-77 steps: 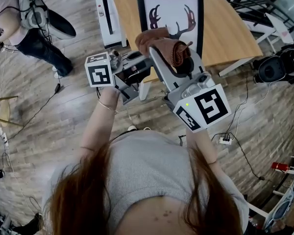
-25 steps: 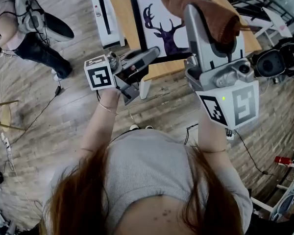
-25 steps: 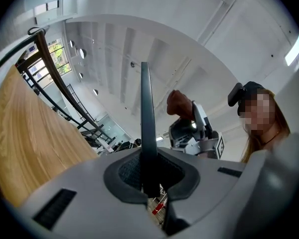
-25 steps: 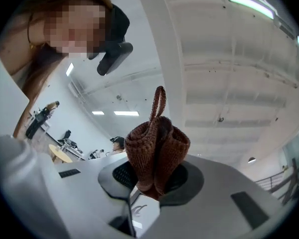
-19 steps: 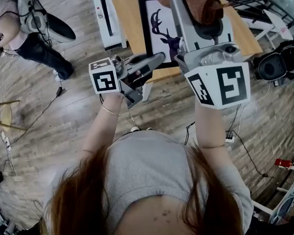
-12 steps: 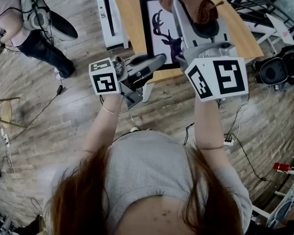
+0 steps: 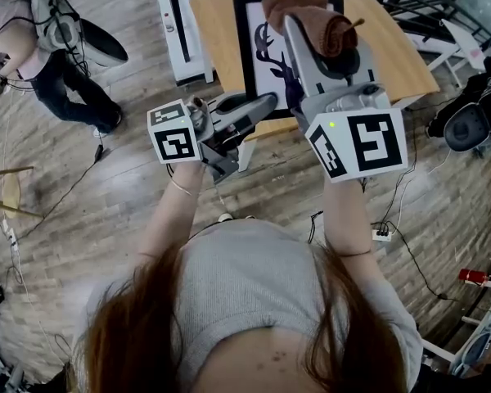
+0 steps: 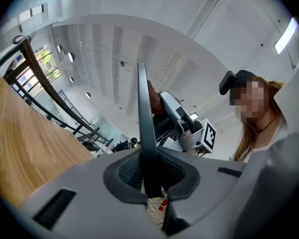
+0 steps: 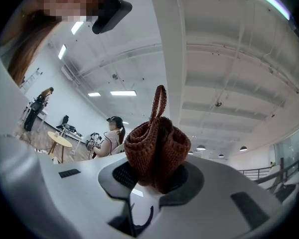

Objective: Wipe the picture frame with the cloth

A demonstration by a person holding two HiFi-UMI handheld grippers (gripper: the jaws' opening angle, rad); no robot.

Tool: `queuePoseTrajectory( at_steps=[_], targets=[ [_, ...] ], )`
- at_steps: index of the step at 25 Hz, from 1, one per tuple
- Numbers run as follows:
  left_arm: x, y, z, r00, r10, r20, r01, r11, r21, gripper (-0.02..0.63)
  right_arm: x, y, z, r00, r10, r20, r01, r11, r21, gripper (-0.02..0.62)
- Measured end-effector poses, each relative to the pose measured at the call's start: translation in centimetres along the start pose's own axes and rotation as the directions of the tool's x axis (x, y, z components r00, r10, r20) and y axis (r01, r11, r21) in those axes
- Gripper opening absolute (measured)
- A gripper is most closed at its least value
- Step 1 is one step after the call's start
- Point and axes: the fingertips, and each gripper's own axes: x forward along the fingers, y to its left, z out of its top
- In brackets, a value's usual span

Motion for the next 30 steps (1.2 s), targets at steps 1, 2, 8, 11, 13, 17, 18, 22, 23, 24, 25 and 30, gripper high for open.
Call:
queuePoseTrajectory(
  at_steps=[1, 2, 8, 11, 13, 17, 18, 22, 23, 24, 25, 30],
  targets=[
    [0.0, 0.0, 0.0, 1.000, -0.005, 0.002, 0.005, 1.000, -0.004, 0.034, -0.1, 0.1, -0.1, 1.000, 0.000, -0.001, 0.000, 1.000, 0.006, 0.097],
    [0.0, -0.1, 0.0, 1.000, -0.010, 0.005, 0.010, 1.000, -0.007, 0.034, -0.2, 0.1, -0.1, 1.000, 0.002, -0.003, -0.001, 1.000, 0.014, 0.097],
    [0.0, -0.1, 0.0, 1.000, -0.016, 0.010, 0.016, 1.000, -0.013, 0.034, -1.1, 0.4, -0.7, 1.000, 0.009, -0.013, -0.008, 0.999, 0.052, 0.097],
    [0.0, -0.2, 0.0, 1.000, -0.019, 0.019, 0.019, 1.000, -0.019, 0.034, -1.7, 0.8, -1.1, 1.000, 0.016, -0.023, -0.015, 0.998, 0.062, 0.097],
    [0.0, -0.1, 0.0, 1.000, -0.019, 0.023, 0.020, 1.000, -0.022, 0.034, -2.0, 1.0, -1.4, 0.999, 0.020, -0.028, -0.018, 0.997, 0.071, 0.097],
    [0.0, 0.0, 0.0, 1.000, -0.016, 0.026, 0.016, 1.000, -0.022, 0.034, -2.7, 1.3, -2.1, 0.999, 0.024, -0.040, -0.020, 0.996, 0.084, 0.097],
    [0.0, 0.1, 0.0, 1.000, -0.014, 0.028, 0.015, 1.000, -0.023, 0.034, -2.8, 1.4, -2.3, 0.999, 0.025, -0.043, -0.021, 0.996, 0.090, 0.097],
    [0.0, 0.2, 0.0, 1.000, -0.012, 0.029, 0.013, 1.000, -0.024, 0.034, -3.5, 1.7, -2.9, 0.998, 0.031, -0.057, -0.025, 0.995, 0.098, 0.097],
    [0.0, 0.2, 0.0, 1.000, -0.012, 0.028, 0.013, 1.000, -0.024, 0.034, -3.6, 1.8, -3.0, 0.998, 0.031, -0.062, -0.025, 0.995, 0.095, 0.097],
    [0.0, 0.2, 0.0, 1.000, -0.013, 0.028, 0.013, 1.000, -0.024, 0.034, -3.8, 1.8, -3.1, 0.997, 0.030, -0.066, -0.024, 0.995, 0.093, 0.097],
    [0.0, 0.2, -0.1, 1.000, -0.013, 0.027, 0.013, 1.000, -0.024, 0.034, -3.9, 1.9, -3.2, 0.997, 0.029, -0.071, -0.022, 0.996, 0.091, 0.097],
    [0.0, 0.2, 0.0, 0.999, -0.012, 0.035, 0.013, 0.999, -0.032, 0.034, -4.7, 2.4, -3.9, 0.996, 0.029, -0.085, -0.021, 0.994, 0.103, 0.097]
  ],
)
